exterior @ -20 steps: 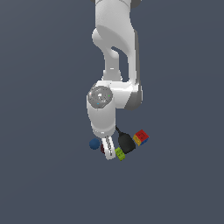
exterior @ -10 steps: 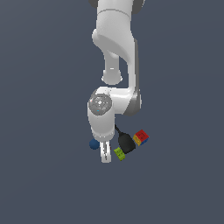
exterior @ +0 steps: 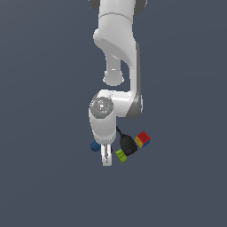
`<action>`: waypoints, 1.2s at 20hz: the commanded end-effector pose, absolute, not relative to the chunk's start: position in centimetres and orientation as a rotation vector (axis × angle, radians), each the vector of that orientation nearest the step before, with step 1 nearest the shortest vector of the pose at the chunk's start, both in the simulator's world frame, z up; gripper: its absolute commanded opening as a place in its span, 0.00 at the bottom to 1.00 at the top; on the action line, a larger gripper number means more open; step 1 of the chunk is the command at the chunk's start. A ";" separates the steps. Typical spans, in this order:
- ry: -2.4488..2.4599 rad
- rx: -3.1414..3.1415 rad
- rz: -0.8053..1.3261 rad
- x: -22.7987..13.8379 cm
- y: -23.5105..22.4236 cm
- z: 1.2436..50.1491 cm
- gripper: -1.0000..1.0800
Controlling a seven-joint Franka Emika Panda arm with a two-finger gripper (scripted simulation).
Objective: Pick up a designated object from a clutter of objects.
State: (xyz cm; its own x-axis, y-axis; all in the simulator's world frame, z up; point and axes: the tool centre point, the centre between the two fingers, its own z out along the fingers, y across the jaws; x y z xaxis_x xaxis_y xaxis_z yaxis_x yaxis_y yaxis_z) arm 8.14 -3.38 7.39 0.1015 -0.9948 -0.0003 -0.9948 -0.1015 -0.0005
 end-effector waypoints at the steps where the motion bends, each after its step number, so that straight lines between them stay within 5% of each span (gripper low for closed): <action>1: 2.107 -2.331 0.001 8.1 -3.4 6.5 0.96; 12: 2.111 -2.327 0.000 8.1 -3.4 2.8 0.96; 13: 2.111 -2.327 0.000 8.1 -3.4 2.8 0.00; 24: 2.110 -2.327 0.000 8.1 -3.4 2.9 0.00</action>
